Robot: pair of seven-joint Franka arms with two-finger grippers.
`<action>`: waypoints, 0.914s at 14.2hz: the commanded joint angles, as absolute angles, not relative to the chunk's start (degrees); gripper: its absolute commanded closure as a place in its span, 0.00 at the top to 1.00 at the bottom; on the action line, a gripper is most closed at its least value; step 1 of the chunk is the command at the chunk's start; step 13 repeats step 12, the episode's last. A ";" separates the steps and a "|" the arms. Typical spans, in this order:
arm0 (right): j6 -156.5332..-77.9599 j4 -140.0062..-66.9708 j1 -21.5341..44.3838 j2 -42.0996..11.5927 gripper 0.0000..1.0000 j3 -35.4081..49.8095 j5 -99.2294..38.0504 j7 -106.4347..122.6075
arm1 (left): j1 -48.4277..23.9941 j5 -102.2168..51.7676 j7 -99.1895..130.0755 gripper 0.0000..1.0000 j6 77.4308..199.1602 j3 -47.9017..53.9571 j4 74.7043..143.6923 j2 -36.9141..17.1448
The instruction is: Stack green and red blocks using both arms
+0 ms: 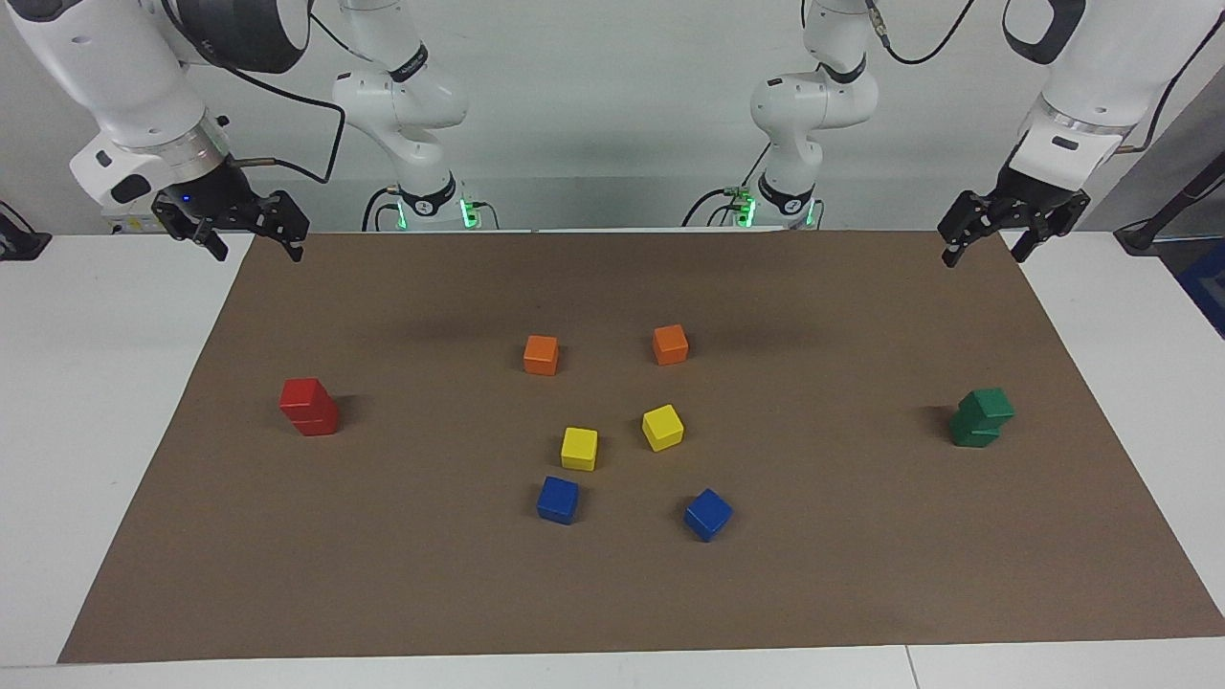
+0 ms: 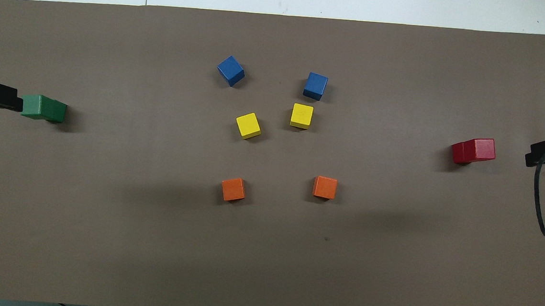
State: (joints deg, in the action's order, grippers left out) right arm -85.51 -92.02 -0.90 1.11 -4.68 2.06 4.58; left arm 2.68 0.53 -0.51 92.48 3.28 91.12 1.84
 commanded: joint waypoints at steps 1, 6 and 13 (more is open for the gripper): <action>-86.92 -93.78 -1.32 2.55 1.00 -4.22 2.64 3.52 | 1.67 -0.09 -0.35 1.00 91.14 2.46 89.65 0.97; -91.14 -93.60 -1.41 2.11 1.00 -4.22 2.37 3.69 | 1.67 -0.26 -0.35 1.00 89.39 2.37 89.82 1.23; -91.05 -93.52 -1.41 2.11 1.00 -4.22 2.37 3.69 | 1.93 -0.35 -0.44 1.00 89.21 2.46 89.82 1.23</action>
